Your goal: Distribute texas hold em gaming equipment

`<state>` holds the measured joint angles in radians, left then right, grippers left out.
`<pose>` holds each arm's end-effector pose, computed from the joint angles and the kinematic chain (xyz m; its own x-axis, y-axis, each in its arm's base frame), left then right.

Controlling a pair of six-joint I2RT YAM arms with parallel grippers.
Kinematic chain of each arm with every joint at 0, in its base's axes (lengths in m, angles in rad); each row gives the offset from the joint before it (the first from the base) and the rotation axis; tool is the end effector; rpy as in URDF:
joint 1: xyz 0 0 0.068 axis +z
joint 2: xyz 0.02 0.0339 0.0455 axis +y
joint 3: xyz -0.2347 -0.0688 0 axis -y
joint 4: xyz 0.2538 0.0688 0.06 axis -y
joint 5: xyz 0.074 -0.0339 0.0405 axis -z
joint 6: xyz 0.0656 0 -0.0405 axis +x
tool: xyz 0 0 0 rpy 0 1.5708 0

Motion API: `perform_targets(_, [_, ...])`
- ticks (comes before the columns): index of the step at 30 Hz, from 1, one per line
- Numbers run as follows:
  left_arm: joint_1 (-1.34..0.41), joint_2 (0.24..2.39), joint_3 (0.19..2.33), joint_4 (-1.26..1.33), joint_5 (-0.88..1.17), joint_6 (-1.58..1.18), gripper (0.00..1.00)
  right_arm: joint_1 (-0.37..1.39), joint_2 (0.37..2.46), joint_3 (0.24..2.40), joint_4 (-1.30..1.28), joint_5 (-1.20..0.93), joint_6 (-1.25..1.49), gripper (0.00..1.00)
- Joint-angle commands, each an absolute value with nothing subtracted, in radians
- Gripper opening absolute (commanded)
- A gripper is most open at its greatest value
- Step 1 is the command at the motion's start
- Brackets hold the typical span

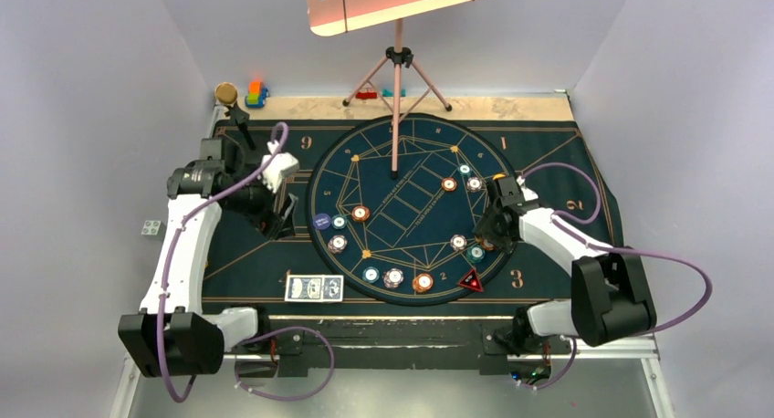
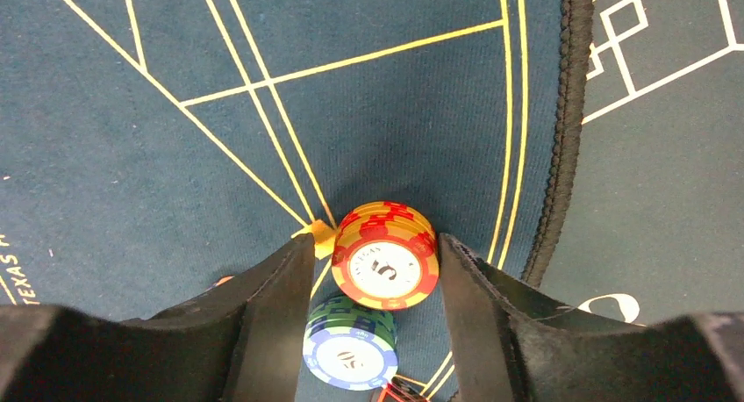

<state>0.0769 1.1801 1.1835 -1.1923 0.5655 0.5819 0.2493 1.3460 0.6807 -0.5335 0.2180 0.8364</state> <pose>0.2344 -0.0172 0.2713 -0.6992 0.4116 -0.5846 0.6207 0.7553 -0.2106 0.2502 0.0491 0.1042 -0.7273 0.5626 -0.3931 0.5597 0.8177 0.1348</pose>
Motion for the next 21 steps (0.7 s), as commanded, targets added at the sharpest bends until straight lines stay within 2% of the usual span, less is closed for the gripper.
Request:
perform_targets(1, [0.010,1.111,1.100,-1.259,0.576,0.759,1.00,0.244,1.312,0.697,-0.541,0.255,0.859,0.61])
perform_targets(5, [-0.042,1.055,1.027,-1.286,0.553,0.885,1.00,0.245,1.252,0.750,-0.594,0.275,0.831,0.68])
perform_targets(13, [-0.109,0.911,0.810,-1.261,0.549,1.108,1.00,0.245,1.117,0.834,-0.582,0.232,0.741,0.70])
perform_targets(21, [-0.238,0.893,0.715,-1.172,0.496,1.089,0.99,0.245,1.104,0.851,-0.518,0.109,0.704,0.71])
